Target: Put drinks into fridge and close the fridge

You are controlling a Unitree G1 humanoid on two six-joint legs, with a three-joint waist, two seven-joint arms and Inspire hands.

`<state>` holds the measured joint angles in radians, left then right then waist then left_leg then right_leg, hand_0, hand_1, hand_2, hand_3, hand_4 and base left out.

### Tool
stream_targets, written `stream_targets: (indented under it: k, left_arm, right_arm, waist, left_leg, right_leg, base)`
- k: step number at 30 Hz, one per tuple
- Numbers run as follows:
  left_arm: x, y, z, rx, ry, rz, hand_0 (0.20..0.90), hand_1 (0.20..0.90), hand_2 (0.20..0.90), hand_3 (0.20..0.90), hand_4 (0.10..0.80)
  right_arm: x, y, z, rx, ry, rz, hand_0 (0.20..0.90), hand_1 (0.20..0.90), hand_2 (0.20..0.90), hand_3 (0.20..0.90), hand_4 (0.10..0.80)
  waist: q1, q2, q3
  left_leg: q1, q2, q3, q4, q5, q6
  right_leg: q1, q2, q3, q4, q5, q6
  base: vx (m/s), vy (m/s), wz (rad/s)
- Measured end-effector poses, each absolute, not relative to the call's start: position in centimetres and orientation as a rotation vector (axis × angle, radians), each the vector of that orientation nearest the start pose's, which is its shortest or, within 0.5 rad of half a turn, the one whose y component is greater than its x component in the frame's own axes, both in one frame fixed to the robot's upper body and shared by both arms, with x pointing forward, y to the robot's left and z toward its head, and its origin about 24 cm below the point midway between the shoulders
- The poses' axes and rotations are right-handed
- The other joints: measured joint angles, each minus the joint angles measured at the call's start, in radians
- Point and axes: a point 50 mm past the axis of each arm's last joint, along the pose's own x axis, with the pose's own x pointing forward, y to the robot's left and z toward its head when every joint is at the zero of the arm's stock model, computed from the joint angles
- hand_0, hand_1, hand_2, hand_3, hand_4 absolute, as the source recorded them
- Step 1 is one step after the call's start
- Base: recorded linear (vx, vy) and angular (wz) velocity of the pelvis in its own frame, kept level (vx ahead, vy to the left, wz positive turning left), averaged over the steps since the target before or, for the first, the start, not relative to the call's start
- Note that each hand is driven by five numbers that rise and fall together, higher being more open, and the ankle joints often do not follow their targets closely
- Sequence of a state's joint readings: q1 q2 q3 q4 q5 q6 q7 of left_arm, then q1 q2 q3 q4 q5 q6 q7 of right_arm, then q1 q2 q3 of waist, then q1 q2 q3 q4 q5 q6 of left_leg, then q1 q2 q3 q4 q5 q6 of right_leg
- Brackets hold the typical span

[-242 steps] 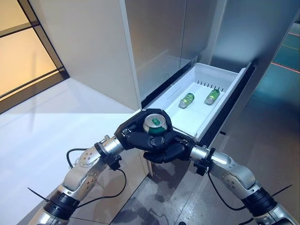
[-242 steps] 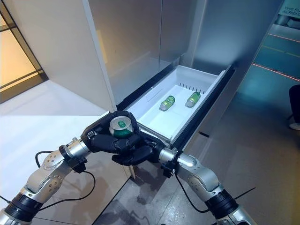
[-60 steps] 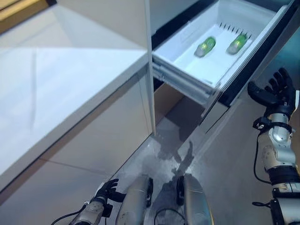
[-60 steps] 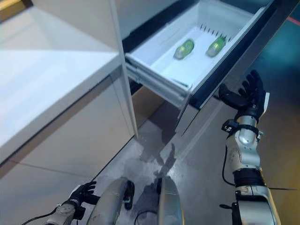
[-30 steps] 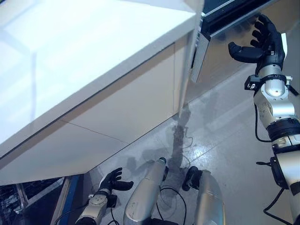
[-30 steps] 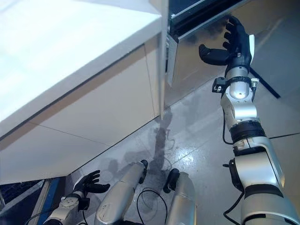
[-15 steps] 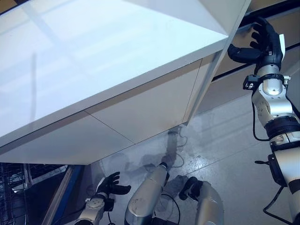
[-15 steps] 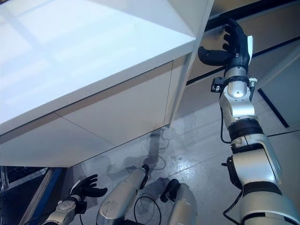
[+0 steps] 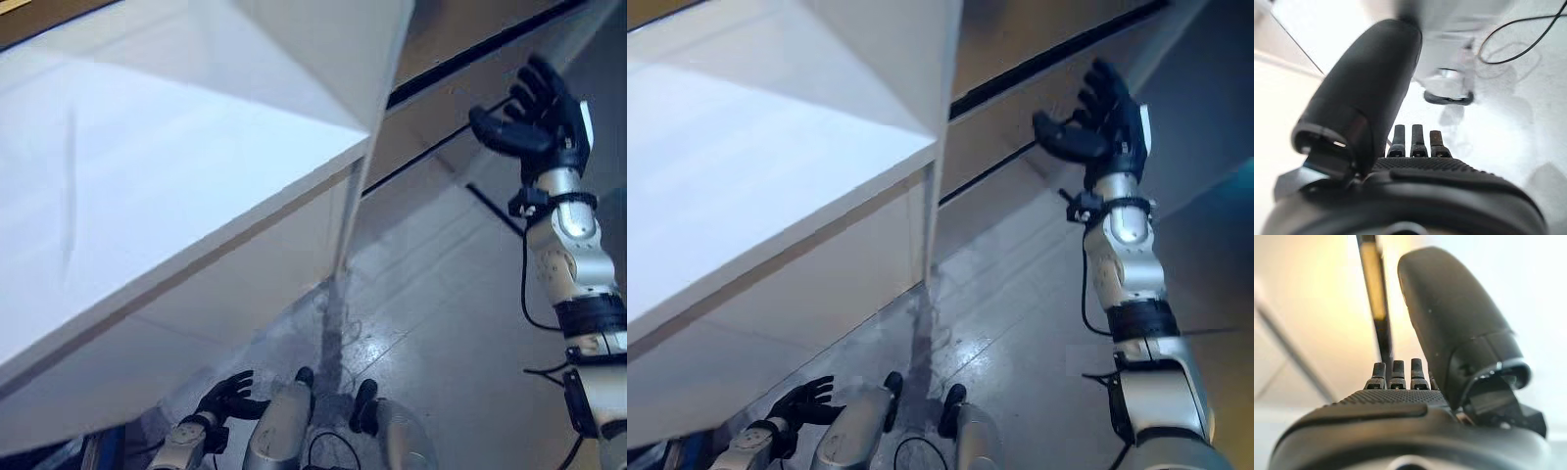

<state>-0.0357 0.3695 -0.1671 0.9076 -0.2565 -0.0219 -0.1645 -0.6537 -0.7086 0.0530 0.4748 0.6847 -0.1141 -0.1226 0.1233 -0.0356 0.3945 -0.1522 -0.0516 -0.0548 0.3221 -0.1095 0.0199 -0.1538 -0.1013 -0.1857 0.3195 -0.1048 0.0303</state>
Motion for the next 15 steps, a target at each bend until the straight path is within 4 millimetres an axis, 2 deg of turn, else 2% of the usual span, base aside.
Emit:
stream_targets:
  k: [3,6,7,8,12,14,15]
  left_arm:
    - [16.9,24.9,-11.5,0.102,0.868,-0.037,0.9,0.9,0.9,0.9,0.8]
    - [16.0,25.2,-12.0,0.084,0.897,-0.014,0.9,0.9,0.9,0.9,0.8]
    - [15.5,25.3,-12.2,0.079,0.912,-0.006,0.9,0.9,0.9,0.9,0.8]
    - [15.3,25.3,-12.3,0.076,0.917,-0.004,0.9,0.9,0.9,0.9,0.8]
    - [14.0,24.7,-13.1,0.03,0.959,0.014,0.9,0.9,0.9,0.9,0.8]
    - [13.9,24.2,-13.4,0.013,0.967,0.008,0.9,0.9,0.9,0.9,0.8]
    - [13.8,24.1,-13.5,0.009,0.972,0.007,0.9,0.9,0.9,0.9,0.8]
  right_arm:
    - [33.1,-30.7,16.1,0.032,-0.233,-0.258,0.9,0.9,0.9,0.9,0.8]
    - [30.7,-31.8,10.8,0.03,-0.059,-0.296,0.9,0.9,0.9,0.9,0.8]
    - [29.7,-31.8,8.7,0.048,-0.005,-0.31,0.9,0.9,0.9,0.9,0.8]
    - [29.3,-31.7,7.8,0.054,0.026,-0.316,0.9,0.9,0.9,0.9,0.8]
    - [23.9,-31.0,-1.2,0.085,0.333,-0.343,0.9,0.9,0.9,0.9,0.8]
    - [21.1,-30.3,-5.0,0.099,0.491,-0.347,0.9,0.9,0.9,0.9,0.8]
    - [20.5,-30.1,-5.8,0.102,0.528,-0.35,0.9,0.9,0.9,0.9,0.8]
  waist:
    - [-0.027,0.002,-0.063]
    - [-0.07,0.012,-0.13]
    - [-0.081,0.015,-0.153]
    - [-0.09,0.014,-0.162]
    - [-0.129,0.028,-0.218]
    - [-0.137,0.032,-0.228]
    - [-0.137,0.032,-0.232]
  left_leg:
    - [0.054,0.0,0.025,-0.096,0.029,0.012]
    - [0.117,0.002,0.049,-0.175,0.04,0.021]
    - [0.137,0.003,0.056,-0.202,0.045,0.022]
    - [0.146,0.005,0.063,-0.21,0.045,0.022]
    - [0.207,0.014,0.076,-0.275,0.051,0.019]
    - [0.223,0.017,0.077,-0.295,0.056,0.017]
    - [0.226,0.018,0.077,-0.298,0.057,0.016]
  right_leg:
    - [0.041,0.006,0.023,-0.095,0.038,0.013]
    - [0.094,0.013,0.038,-0.176,0.062,0.024]
    - [0.108,0.016,0.045,-0.195,0.066,0.026]
    - [0.114,0.019,0.051,-0.205,0.069,0.027]
    - [0.173,0.032,0.059,-0.279,0.086,0.028]
    - [0.184,0.036,0.06,-0.291,0.087,0.026]
    - [0.186,0.037,0.06,-0.292,0.088,0.026]
  base:
    - [0.018,-0.036,-0.29]
    - [0.005,0.0,-0.27]
    - [-0.013,0.018,-0.19]
    - [-0.031,0.024,-0.26]
    - [-0.042,0.023,-0.13]
    - [-0.009,0.005,-0.02]
    - [0.0,0.0,0.0]
